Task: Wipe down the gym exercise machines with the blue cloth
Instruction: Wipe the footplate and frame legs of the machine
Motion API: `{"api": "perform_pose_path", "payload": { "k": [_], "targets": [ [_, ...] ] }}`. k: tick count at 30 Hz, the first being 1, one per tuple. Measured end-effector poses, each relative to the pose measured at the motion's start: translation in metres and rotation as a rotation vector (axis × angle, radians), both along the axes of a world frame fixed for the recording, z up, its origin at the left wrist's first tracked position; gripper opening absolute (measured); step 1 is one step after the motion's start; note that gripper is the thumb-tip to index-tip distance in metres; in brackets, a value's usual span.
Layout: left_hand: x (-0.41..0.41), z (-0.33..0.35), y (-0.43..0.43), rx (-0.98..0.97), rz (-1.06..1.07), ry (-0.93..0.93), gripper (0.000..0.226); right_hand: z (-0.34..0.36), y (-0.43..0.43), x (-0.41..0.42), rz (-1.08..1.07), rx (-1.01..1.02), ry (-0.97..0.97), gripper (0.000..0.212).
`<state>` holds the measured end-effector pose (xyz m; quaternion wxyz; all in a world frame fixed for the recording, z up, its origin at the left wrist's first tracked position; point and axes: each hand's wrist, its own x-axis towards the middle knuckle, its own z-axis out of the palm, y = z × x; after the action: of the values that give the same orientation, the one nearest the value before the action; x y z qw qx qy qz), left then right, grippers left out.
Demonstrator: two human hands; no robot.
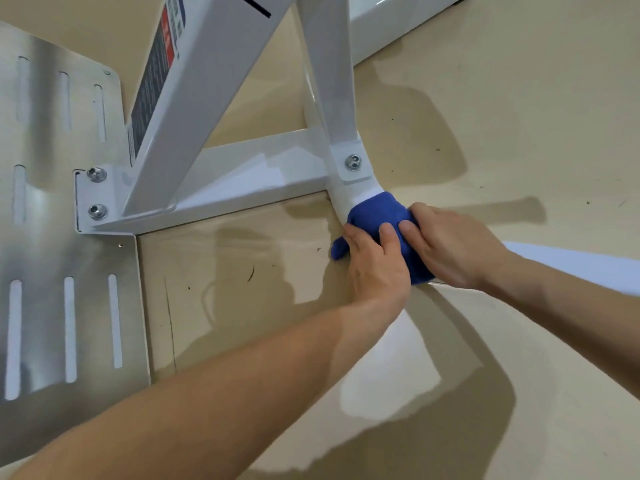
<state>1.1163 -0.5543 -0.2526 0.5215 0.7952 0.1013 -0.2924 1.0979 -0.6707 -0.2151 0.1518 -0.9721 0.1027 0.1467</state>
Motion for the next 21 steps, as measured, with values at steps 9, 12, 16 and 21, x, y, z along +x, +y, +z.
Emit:
{"api": "perform_pose_path", "payload": {
  "k": [9,12,16,21],
  "targets": [
    [0.066,0.007,0.009,0.062,-0.041,-0.154,0.045,-0.01,0.017,0.061,-0.121,0.265,-0.041,0.036],
    [0.054,0.005,0.008,0.048,-0.026,-0.161,0.046,-0.01,0.014,0.059,-0.118,0.292,-0.033,0.036],
    [0.025,0.008,0.007,0.125,-0.062,-0.145,0.052,-0.006,0.009,0.047,-0.058,0.165,0.021,0.038],
    [0.008,0.011,0.016,-0.017,-0.028,-0.074,0.033,-0.001,-0.005,0.026,0.007,-0.079,0.013,0.04]
  ]
}}
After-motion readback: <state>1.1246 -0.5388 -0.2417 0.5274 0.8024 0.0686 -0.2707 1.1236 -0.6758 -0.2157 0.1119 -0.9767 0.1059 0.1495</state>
